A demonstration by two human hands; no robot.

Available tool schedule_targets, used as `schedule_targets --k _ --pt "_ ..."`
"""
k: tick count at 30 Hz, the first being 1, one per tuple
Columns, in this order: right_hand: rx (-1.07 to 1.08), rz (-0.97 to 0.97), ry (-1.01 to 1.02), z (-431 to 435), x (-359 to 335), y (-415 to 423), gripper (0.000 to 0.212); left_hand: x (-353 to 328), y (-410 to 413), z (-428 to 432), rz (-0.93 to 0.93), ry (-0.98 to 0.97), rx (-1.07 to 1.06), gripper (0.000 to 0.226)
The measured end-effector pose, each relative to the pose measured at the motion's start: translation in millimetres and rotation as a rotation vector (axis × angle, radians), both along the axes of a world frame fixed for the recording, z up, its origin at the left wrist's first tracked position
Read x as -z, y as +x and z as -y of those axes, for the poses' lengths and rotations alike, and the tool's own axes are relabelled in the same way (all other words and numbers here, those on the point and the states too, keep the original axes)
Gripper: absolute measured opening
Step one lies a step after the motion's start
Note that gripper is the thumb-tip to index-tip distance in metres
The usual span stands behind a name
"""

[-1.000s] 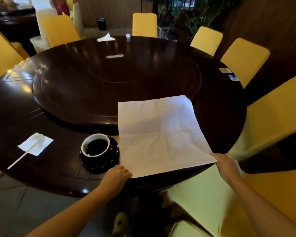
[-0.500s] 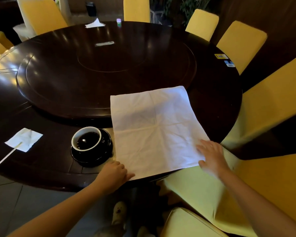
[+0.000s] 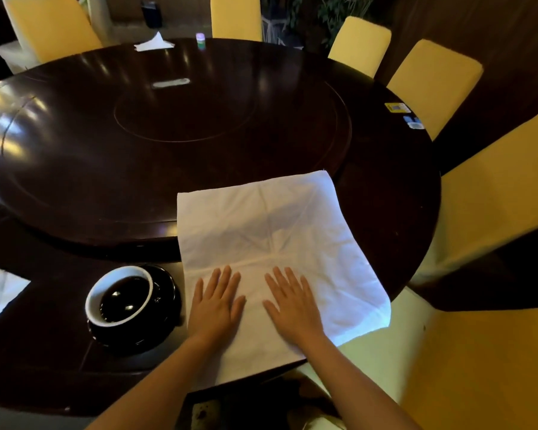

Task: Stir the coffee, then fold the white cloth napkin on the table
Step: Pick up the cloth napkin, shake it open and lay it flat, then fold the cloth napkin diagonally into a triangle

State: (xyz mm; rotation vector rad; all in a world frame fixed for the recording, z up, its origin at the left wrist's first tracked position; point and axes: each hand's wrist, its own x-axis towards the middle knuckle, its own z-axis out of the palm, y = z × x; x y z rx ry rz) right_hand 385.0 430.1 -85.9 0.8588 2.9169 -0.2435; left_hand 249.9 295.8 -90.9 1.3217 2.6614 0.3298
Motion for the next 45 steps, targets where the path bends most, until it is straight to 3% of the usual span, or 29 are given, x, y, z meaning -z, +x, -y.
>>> schedule_targets --k 9,15,19,21,24,28,31,37,41,45 --pt "0.132 -0.011 0.045 -77 5 35 0.063 3 0 0 -0.04 -0.017 -0.002 0.063" --pt "0.251 -0.035 0.095 -136 4 53 0.082 6 -2 2 -0.026 -0.077 0.005 0.063" --pt "0.406 -0.063 0.093 -151 -12 30 0.085 -5 -7 -15 -0.016 0.053 -0.021 0.066" --pt "0.338 -0.195 0.055 -141 -22 -5 0.076 -23 -15 -42 -0.041 0.151 -0.016 0.063" --pt "0.023 -0.279 -0.059 -115 -41 -79 0.068 -49 -37 -98 -0.031 0.223 -0.087 0.062" --pt "-0.209 -0.18 -0.118 -92 -49 -152 0.053 -62 -86 -147 0.087 0.126 -0.299 0.052" --pt "-0.245 -0.188 -0.011 -98 -36 -166 0.056 -51 -116 -137 0.031 -0.006 -0.27 0.052" --pt "-0.063 -0.212 0.062 -165 -27 -146 0.088 -40 -128 -126 -0.049 -0.038 -0.217 0.062" --pt "0.08 -0.129 -0.007 -213 -32 -135 0.061 -39 -135 -126 -0.033 -0.053 -0.233 0.067" --pt "0.196 -0.089 -0.005 -244 -35 -129 0.06 -42 -152 -116 -0.041 -0.052 -0.282 0.065"
